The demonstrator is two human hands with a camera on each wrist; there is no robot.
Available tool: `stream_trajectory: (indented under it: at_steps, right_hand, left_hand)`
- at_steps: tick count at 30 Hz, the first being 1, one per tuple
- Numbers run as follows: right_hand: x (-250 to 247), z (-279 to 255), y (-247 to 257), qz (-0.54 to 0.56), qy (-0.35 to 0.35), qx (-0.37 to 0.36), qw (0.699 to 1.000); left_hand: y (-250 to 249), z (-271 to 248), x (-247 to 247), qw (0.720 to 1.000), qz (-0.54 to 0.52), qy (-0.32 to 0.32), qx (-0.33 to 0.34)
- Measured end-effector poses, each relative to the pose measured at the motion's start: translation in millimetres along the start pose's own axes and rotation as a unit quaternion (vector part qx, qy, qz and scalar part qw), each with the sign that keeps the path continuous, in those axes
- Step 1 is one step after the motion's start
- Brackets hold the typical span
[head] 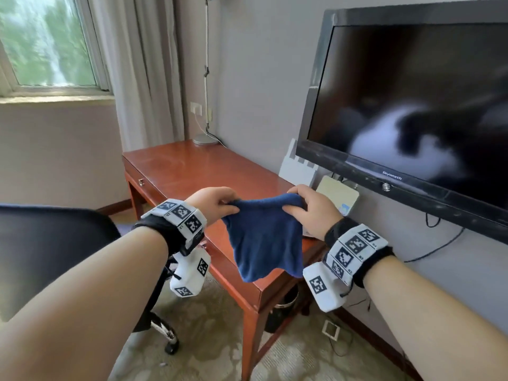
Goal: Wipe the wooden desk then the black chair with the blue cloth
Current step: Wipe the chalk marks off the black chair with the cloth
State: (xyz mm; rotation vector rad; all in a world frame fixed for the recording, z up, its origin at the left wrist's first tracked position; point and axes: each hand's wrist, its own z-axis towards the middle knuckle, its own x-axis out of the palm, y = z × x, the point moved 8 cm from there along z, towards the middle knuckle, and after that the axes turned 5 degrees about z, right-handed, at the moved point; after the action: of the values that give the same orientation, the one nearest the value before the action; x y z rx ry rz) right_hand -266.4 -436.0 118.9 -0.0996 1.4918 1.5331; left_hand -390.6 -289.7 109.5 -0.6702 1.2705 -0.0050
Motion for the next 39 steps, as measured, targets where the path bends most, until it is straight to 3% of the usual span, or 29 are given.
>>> stream_trajectory:
  at_steps: [13,17,24,29,39]
  right_hand:
    - [-71.2,132.9,-149.5,-0.073,-0.098,0.142,0.982]
    - [-79.7,163.7,-197.2,-0.070,-0.115,0.189,0.973]
    - [-57.8,202.0,-313.2,-0.057,0.002,0.290,0.955]
    - [-36.5,225.6,-395.6,-0.090,0.098,0.370,0.920]
    - [-34.1,269.0,-469.7,-0.061,0.064,0.407,0.909]
  left_hand:
    - [-24.0,258.5,74.9,0.983,0.024,0.114,0.140]
    - [-28.4,317.5,100.2,0.978,-0.001,0.142,0.150]
    - [-5.1,391.6,197.4,0.963,0.014,0.242,0.119]
    - [12.9,432.4,263.9,0.951,0.045,0.298,0.074]
    - [25.3,509.0,322.3,0.952,0.093,0.288,0.051]
